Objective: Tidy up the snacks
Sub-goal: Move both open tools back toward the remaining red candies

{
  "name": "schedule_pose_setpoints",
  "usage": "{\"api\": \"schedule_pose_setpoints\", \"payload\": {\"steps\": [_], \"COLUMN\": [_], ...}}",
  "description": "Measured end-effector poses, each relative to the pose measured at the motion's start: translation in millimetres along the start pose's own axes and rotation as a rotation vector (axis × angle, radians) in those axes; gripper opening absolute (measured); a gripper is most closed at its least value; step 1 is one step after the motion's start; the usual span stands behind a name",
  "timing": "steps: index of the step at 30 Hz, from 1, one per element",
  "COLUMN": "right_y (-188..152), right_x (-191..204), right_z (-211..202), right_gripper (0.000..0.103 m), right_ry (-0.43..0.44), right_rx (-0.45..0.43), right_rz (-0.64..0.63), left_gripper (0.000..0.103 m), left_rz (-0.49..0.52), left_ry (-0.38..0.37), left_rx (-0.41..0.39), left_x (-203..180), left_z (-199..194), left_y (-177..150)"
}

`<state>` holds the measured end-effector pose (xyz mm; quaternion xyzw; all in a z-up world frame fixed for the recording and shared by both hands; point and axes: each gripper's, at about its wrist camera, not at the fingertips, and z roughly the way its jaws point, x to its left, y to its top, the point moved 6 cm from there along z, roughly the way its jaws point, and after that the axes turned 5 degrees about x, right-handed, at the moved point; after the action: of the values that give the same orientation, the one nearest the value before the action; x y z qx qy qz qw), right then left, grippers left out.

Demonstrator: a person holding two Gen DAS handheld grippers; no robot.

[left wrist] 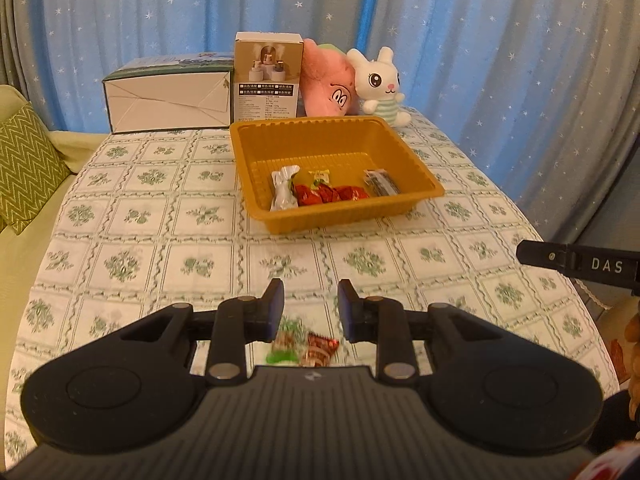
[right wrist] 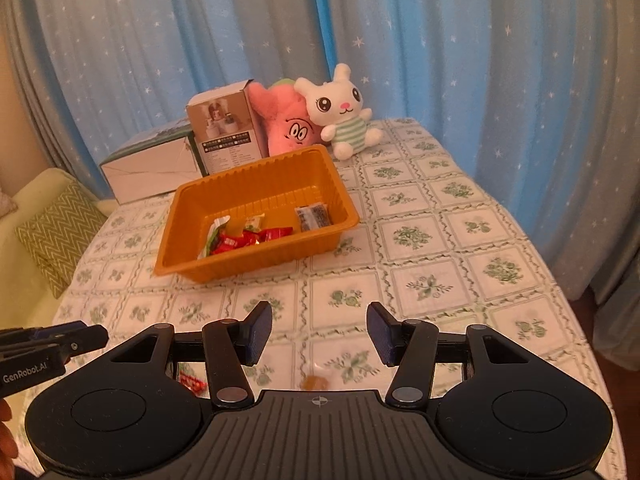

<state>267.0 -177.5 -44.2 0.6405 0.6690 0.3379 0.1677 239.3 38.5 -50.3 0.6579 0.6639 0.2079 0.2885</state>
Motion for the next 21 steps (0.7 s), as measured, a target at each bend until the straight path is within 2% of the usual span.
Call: {"api": "schedule_pose_setpoints", "payload": {"steps": [6, 12, 16, 21], "right_y": [-28.1, -51.6, -64.4, -74.6], "right_x": [7.6, 13.9, 17.4, 15.6], "right_z": [-26.0, -39.3, -44.8, -46.6], "right_gripper": [0.053, 0.053, 0.053, 0.054], "right_ry": [-0.004, 0.004, 0.012, 0.013], "right_rx": [-0.007, 0.013, 0.019, 0.027], "right_rz": [-0.035, -0.04, -0.055, -0.052], "left_gripper": [0.027, 0.034, 0.05, 0.053], "left_rz": [-0.014, -0.036, -0.046, -0.036], "left_ry": [0.011, 0.027, 0.042, 0.048], "left_rx": [0.007, 0.013, 0.011, 0.031], "left_x": [1.2, 5.5, 8.4, 6.4], "left_z": [-23.9, -37.6, -43.4, -43.1], "left_y": [-26.0, -41.9, -50.1, -59.2]}}
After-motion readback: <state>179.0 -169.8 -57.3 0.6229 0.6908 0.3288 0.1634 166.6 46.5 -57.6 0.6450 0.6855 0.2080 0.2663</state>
